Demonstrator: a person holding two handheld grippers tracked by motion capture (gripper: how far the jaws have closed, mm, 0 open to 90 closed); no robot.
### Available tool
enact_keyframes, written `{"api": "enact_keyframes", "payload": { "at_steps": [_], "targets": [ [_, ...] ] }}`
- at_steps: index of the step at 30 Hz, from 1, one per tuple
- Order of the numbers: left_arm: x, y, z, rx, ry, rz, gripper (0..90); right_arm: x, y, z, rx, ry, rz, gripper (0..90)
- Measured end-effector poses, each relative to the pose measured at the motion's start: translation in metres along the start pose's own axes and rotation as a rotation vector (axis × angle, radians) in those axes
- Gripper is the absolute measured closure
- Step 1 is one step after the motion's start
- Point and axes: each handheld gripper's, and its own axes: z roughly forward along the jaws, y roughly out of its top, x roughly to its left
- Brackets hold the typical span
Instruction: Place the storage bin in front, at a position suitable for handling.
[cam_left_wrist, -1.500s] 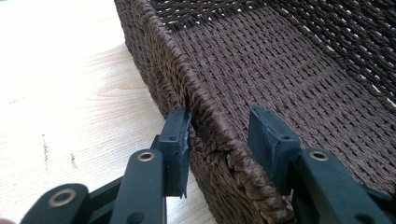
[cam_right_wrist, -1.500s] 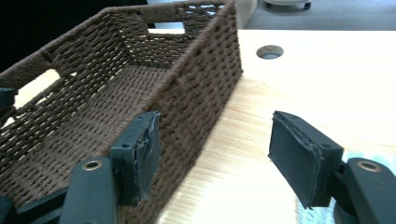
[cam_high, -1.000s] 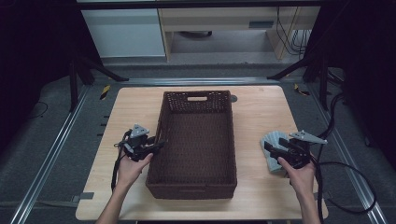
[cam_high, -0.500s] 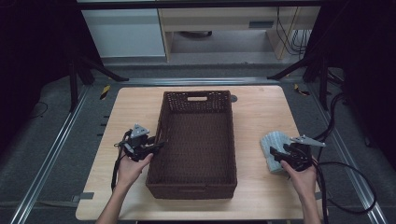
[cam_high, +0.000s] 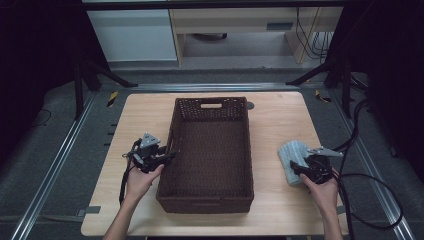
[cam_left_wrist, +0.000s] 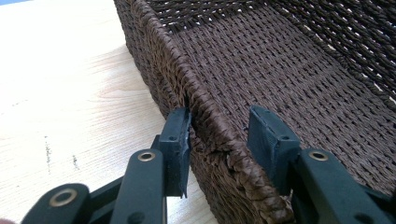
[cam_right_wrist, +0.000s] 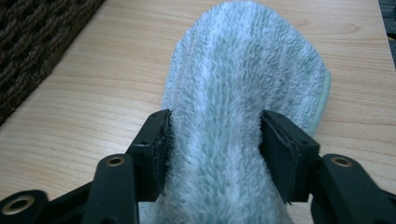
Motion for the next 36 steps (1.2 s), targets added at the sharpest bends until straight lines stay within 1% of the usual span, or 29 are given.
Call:
{"api": "enact_keyframes", "payload": {
  "at_steps": [1,2,4,5,11,15,16,17,18,19,21,22,23,24,25,27,36],
  "targets": [
    [0.0,0.0,0.0,0.0,0.0,0.0,58.6,0.0,0.001,0.0,0.007,0.002,0.008,52.5],
    [0.0,0.0,0.0,0.0,0.001,0.0,58.6,0.0,0.001,0.0,0.007,0.002,0.008,52.5],
    [0.0,0.0,0.0,0.0,0.001,0.0,58.7,-0.002,0.001,0.0,0.017,0.008,0.019,56.8],
    [0.0,0.0,0.0,0.0,0.001,0.0,58.7,-0.003,0.002,-0.001,0.026,0.02,0.03,60.1],
    [0.0,0.0,0.0,0.0,0.0,0.001,58.6,-0.002,0.003,-0.002,0.028,0.026,0.03,65.3],
    [0.0,0.0,0.0,0.0,0.0,0.001,58.6,-0.001,0.005,-0.006,0.019,0.035,0.032,66.3],
    [0.0,0.0,0.0,-0.001,-0.002,0.0,58.6,0.002,0.008,-0.009,0.001,0.052,0.028,66.4],
    [0.0,0.0,0.0,-0.001,-0.002,0.0,58.5,0.002,0.008,-0.009,0.001,0.052,0.028,66.4],
    [0.0,0.0,0.0,-0.001,-0.003,-0.001,58.5,0.006,0.01,-0.011,-0.014,0.06,0.019,66.4],
    [0.0,0.0,0.0,-0.002,-0.004,-0.002,58.5,0.006,0.01,-0.011,-0.014,0.06,0.019,66.4],
    [0.001,-0.001,0.0,-0.005,-0.006,-0.005,58.5,0.01,0.012,-0.012,-0.031,0.074,0.018,66.3],
    [0.001,-0.001,0.0,-0.004,-0.009,-0.005,58.3,0.013,0.015,-0.013,-0.049,0.083,0.025,66.3],
    [0.001,-0.001,0.0,-0.004,-0.009,-0.005,58.3,0.013,0.015,-0.013,-0.049,0.083,0.025,66.3],
    [0.001,0.0,0.0,-0.002,-0.007,-0.003,58.3,0.016,0.017,-0.014,-0.067,0.08,0.021,66.2],
    [0.001,0.0,0.0,-0.002,-0.007,-0.003,58.4,0.016,0.017,-0.014,-0.067,0.08,0.021,66.2],
    [0.001,0.0,0.0,-0.001,-0.006,-0.002,58.6,0.019,0.02,-0.017,-0.093,0.083,0.026,66.2],
    [0.0,0.0,0.0,0.002,-0.005,-0.001,59.0,0.023,0.025,-0.017,-0.111,0.094,0.02,66.1]
  ]
}}
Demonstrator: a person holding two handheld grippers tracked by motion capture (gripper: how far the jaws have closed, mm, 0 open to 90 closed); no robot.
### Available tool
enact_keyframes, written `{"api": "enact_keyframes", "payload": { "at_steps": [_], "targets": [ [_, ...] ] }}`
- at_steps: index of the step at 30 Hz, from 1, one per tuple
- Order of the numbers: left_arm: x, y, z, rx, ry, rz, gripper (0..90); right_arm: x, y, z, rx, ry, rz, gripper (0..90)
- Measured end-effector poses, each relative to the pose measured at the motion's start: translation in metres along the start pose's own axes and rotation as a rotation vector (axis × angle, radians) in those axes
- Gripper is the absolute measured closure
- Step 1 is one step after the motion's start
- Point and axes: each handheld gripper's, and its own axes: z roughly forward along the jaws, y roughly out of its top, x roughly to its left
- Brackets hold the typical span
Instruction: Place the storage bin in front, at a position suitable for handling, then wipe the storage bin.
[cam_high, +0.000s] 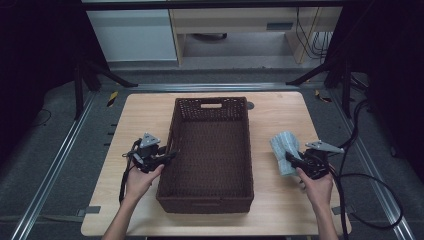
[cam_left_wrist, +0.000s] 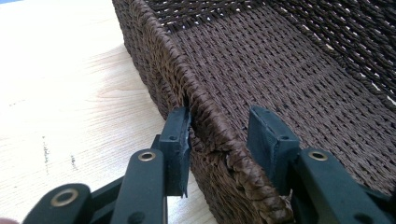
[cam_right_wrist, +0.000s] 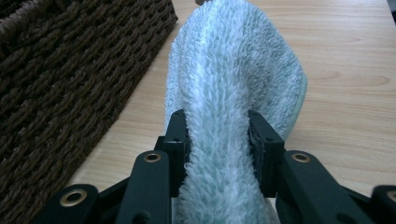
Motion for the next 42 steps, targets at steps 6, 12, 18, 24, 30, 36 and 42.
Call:
{"api": "enact_keyframes", "payload": {
  "at_steps": [6,12,18,24,30,36,42],
  "targets": [
    [0.0,0.0,0.0,0.002,-0.004,0.0,60.2,0.005,0.01,0.004,-0.025,0.005,-0.005,66.2],
    [-0.001,0.0,0.0,0.002,0.003,0.001,61.2,0.006,0.015,0.007,-0.036,0.016,0.009,66.1],
    [-0.002,0.0,0.0,0.003,0.001,0.001,61.3,0.011,0.022,0.018,-0.025,0.011,-0.009,66.2],
    [-0.004,0.0,-0.001,0.01,0.004,0.008,61.3,0.015,0.038,0.035,-0.031,0.011,-0.008,66.2],
    [-0.008,0.001,-0.001,0.015,0.0,0.021,61.1,0.019,0.051,0.057,-0.032,0.011,-0.012,66.1],
    [-0.011,0.001,-0.001,0.018,-0.006,0.026,61.0,0.017,0.058,0.074,-0.047,0.014,0.017,66.2],
    [-0.013,0.0,-0.001,0.02,-0.018,0.028,60.9,0.018,0.058,0.094,-0.034,0.018,0.028,66.3]
  ]
}}
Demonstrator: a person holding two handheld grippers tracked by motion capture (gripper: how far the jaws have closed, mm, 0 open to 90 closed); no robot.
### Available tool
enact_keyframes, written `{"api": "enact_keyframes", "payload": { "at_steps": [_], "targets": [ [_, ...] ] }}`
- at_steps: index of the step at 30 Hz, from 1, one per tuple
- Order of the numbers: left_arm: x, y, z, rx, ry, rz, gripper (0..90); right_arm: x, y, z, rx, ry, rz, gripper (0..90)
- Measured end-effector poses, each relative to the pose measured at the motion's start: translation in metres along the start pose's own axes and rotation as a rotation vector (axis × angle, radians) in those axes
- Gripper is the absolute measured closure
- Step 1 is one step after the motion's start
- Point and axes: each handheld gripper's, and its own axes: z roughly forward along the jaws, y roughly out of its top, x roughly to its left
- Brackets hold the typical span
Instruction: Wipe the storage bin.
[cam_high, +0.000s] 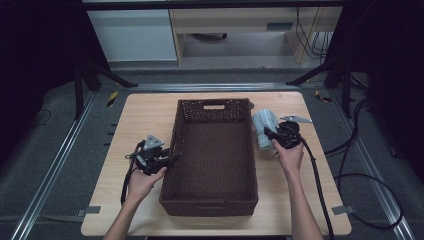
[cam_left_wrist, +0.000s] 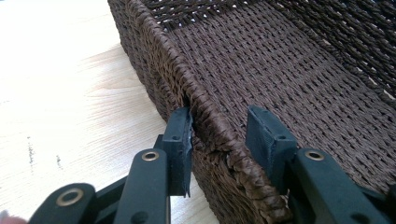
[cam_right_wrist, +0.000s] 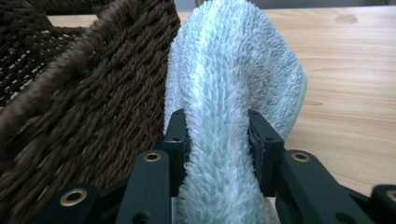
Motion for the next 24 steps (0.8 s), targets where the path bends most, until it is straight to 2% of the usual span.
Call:
{"api": "enact_keyframes", "payload": {
  "at_steps": [5,12,17,22,24],
  "targets": [
    [-0.002,0.0,0.001,-0.001,-0.004,0.004,60.8,0.002,-0.003,0.013,0.019,-0.003,-0.014,66.3],
    [-0.002,0.0,0.001,-0.006,0.0,0.011,60.6,-0.003,-0.013,0.034,0.056,-0.007,0.008,66.4],
    [-0.003,0.001,0.002,-0.005,0.008,0.02,60.6,0.0,-0.013,0.039,0.058,-0.006,0.01,66.6],
    [-0.002,0.0,0.002,-0.007,0.004,0.018,60.3,0.003,-0.008,0.042,0.055,0.018,0.014,67.0],
    [-0.002,0.0,0.002,-0.008,0.0,0.018,60.1,0.004,-0.002,0.039,0.03,0.043,0.025,67.2]
  ]
}}
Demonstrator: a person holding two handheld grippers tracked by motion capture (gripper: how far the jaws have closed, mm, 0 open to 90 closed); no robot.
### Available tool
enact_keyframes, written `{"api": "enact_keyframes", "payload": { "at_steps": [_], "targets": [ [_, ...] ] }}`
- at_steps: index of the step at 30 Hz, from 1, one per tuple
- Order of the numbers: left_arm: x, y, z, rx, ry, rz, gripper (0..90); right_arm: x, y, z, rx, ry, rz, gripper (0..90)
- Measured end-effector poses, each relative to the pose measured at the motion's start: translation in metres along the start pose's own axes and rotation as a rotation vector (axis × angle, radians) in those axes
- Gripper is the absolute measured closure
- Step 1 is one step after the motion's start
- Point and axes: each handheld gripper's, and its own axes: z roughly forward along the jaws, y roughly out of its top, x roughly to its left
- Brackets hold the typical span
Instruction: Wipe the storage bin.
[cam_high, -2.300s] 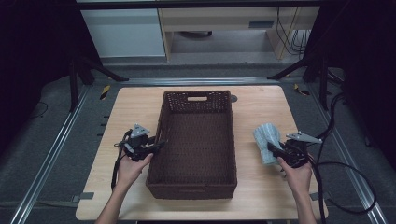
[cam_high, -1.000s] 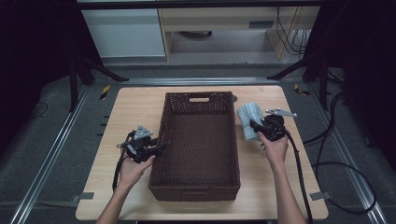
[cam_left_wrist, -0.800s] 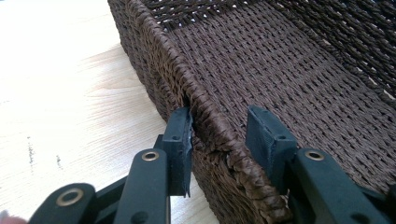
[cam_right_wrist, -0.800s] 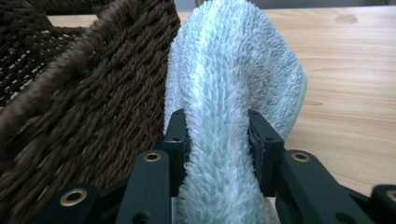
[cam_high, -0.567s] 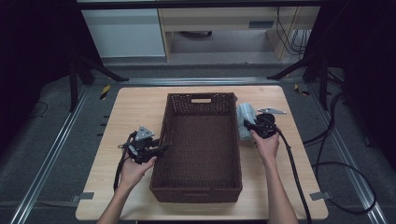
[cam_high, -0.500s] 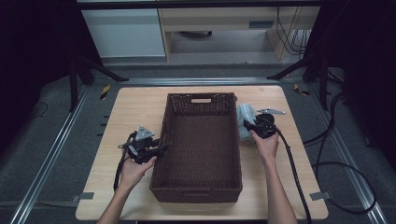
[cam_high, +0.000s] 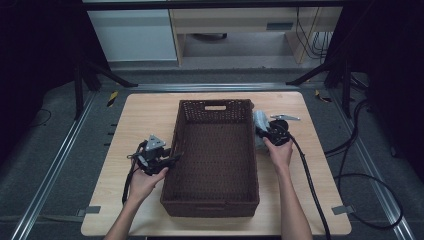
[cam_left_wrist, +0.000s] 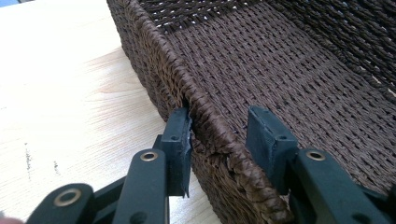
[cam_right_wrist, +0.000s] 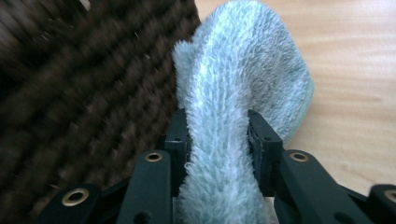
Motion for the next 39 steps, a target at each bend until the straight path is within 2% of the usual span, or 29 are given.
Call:
{"api": "enact_keyframes", "payload": {
  "at_steps": [2,4,9,10,12,15,21,25,30,33,37,39],
  "targets": [
    [0.0,0.0,0.0,0.0,-0.001,0.0,60.0,0.0,0.003,-0.002,-0.011,0.005,-0.002,67.2],
    [0.0,0.0,0.0,0.002,0.0,0.002,60.0,0.0,0.014,-0.013,-0.052,0.014,-0.01,67.4],
    [0.0,0.0,0.0,0.001,0.001,0.001,60.1,0.002,0.029,-0.026,-0.096,0.021,-0.024,67.4],
    [0.0,0.0,0.0,0.001,0.002,0.001,60.1,0.002,0.035,-0.031,-0.126,0.039,-0.014,67.4],
    [0.0,0.0,0.0,0.0,0.002,0.002,60.1,0.003,0.036,-0.031,-0.126,0.039,-0.017,67.4],
    [0.0,0.0,0.0,0.0,0.002,0.001,60.1,0.009,0.038,-0.031,-0.119,0.041,-0.049,67.4],
    [0.0,0.0,0.0,0.0,0.003,0.0,60.1,0.009,0.027,-0.02,-0.072,0.023,-0.056,67.7],
    [-0.001,0.0,0.0,-0.001,0.007,0.002,60.2,0.006,0.015,-0.012,-0.004,-0.009,-0.075,67.7],
    [-0.001,0.0,0.001,-0.003,0.012,0.001,60.4,0.0,0.004,-0.005,0.044,-0.018,-0.05,67.5],
    [-0.001,0.0,0.001,-0.003,0.013,0.0,60.4,0.0,-0.001,0.002,0.087,-0.039,-0.061,67.3],
    [-0.002,0.0,0.001,-0.004,0.015,-0.002,60.5,0.0,-0.001,0.003,0.089,-0.031,-0.042,67.3],
    [-0.002,0.0,0.001,-0.005,0.017,-0.004,60.7,-0.001,0.003,-0.003,0.061,-0.02,-0.033,67.4]
  ]
}}
